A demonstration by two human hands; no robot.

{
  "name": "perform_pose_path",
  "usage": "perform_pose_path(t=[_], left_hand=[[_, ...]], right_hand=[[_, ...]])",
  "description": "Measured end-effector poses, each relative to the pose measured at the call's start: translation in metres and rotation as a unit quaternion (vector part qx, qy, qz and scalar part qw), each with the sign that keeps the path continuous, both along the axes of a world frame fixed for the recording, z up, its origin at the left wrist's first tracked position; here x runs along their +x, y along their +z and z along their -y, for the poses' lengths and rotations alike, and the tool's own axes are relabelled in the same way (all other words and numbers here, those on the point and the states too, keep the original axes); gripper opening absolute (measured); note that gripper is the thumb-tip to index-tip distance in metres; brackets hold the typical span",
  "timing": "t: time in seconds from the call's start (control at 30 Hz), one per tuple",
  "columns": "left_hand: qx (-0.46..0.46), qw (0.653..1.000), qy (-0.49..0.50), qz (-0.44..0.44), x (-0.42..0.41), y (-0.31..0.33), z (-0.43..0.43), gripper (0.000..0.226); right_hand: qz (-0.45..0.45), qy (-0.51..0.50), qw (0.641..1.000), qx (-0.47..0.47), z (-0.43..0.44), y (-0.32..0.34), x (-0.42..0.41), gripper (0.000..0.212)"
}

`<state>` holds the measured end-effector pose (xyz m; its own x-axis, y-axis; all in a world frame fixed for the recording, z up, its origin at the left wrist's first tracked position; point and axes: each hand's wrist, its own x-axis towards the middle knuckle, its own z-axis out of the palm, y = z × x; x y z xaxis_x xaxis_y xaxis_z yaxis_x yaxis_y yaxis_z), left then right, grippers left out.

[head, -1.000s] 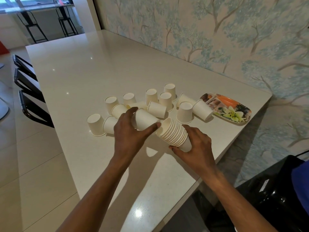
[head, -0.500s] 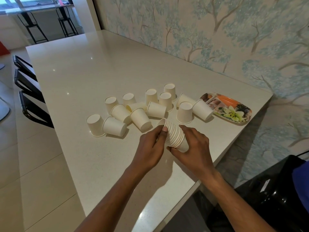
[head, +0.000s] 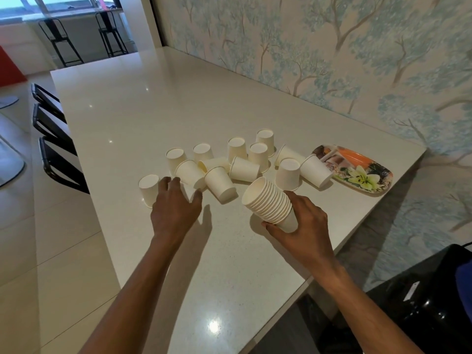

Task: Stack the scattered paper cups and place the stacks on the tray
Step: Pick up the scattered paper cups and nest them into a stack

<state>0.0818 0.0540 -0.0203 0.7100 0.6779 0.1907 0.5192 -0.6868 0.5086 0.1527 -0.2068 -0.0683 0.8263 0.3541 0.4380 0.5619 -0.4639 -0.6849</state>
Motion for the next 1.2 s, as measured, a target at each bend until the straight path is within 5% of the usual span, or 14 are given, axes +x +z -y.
perform_pose_path(t=[0.5, 0.67, 0.83, 1.03, 1.2], left_hand=[[-0.012, 1.0, -0.003, -0.013, -0.005, -0.002, 0.0, 0.086], [-0.025, 0.999, -0.005, 0.04, -0.01, 0.004, 0.008, 0.063], [-0.17, 0.982, -0.025, 0.082, -0.016, 0.013, 0.01, 0.03], [-0.193, 0.961, -0.095, 0.172, -0.02, 0.042, 0.029, 0.031], [-0.151, 0.965, -0.147, 0.158, -0.013, 0.045, 0.051, 0.03]], right_hand=[[0.006, 0.01, 1.0, 0.007, 0.001, 0.004, 0.001, 0.071], [0.002, 0.011, 1.0, 0.008, 0.002, 0.003, 0.0, 0.07], [0.011, 0.008, 1.0, -0.021, 0.002, 0.002, -0.001, 0.069], [0.02, 0.002, 0.999, -0.044, 0.0, -0.002, 0.0, 0.067], [0.021, 0.006, 0.998, -0.063, -0.002, -0.006, 0.0, 0.073]])
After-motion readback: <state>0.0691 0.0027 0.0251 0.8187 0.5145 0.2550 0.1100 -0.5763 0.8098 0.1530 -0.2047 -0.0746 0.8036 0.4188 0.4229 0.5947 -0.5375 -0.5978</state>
